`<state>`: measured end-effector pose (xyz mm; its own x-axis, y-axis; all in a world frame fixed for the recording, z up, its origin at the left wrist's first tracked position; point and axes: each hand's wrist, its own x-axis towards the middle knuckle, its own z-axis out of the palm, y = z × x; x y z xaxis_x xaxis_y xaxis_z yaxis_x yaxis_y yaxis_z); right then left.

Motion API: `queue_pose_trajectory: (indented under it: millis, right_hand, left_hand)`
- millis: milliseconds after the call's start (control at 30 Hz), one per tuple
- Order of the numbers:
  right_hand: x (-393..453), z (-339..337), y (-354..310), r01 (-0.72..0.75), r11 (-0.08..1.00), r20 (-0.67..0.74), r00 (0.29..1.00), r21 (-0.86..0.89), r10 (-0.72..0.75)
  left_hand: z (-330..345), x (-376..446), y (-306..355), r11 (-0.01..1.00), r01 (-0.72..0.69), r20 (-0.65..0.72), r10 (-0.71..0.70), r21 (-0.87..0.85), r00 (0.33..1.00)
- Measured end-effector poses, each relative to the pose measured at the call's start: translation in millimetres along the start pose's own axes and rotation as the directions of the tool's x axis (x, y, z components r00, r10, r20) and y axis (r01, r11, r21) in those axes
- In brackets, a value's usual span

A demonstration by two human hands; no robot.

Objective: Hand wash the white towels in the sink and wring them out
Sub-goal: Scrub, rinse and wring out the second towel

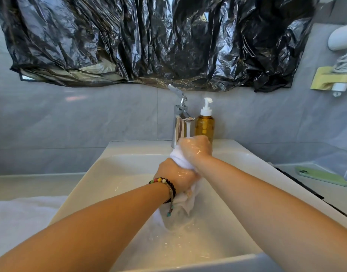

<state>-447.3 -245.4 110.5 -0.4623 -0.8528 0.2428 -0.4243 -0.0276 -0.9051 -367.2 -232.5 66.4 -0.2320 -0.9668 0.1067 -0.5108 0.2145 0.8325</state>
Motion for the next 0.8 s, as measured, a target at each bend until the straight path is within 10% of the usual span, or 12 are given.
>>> queue_pose_trajectory:
  millis: [200,300,467,600,800]
  right_hand:
    - [-4,-19,4,-0.031,0.964,0.081,0.997,0.263,0.010]
    - [-12,-31,23,-0.052,0.994,0.069,0.997,0.098,0.045]
    - [-47,-8,35,0.216,0.955,0.463,0.880,-0.202,-0.101]
    - [-47,0,41,0.377,0.863,0.342,0.903,-0.336,-0.261]
    - [-31,2,41,0.355,0.865,0.188,0.933,-0.355,-0.306]
  left_hand:
    - [1,3,0,0.954,0.020,-0.021,-0.028,-0.299,0.999]
    - [-2,10,0,0.807,0.092,-0.043,-0.145,-0.583,0.989]
    - [-15,22,1,0.662,0.073,-0.114,-0.235,-0.746,0.965]
    - [-17,19,8,0.570,0.207,0.049,-0.279,-0.795,0.959]
    - [-13,18,22,0.596,0.123,-0.084,-0.307,-0.793,0.948]
